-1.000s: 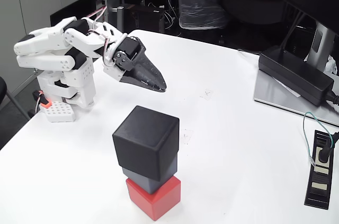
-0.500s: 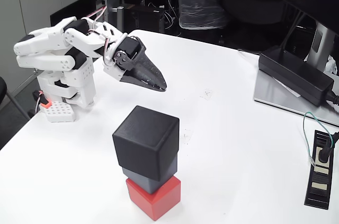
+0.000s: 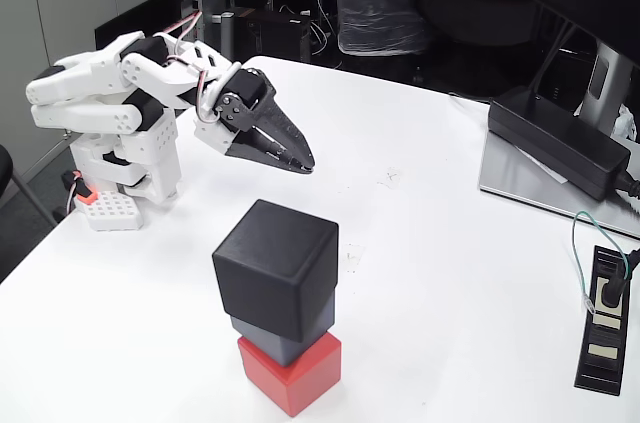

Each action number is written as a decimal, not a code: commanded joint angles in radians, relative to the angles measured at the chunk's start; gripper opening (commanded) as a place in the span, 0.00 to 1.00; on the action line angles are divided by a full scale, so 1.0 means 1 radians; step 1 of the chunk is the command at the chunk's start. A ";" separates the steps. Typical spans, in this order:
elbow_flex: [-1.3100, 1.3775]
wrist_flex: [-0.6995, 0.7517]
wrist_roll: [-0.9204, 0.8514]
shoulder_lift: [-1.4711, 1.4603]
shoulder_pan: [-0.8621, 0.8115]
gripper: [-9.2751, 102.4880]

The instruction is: Stack the three blocks in an ordered color.

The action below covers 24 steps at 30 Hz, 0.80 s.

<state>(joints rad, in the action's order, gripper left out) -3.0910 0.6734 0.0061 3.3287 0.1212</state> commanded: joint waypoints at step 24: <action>0.003 -0.003 0.083 0.000 -0.002 0.07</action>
<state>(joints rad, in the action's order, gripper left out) -3.0910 0.6734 0.0798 3.3287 0.1212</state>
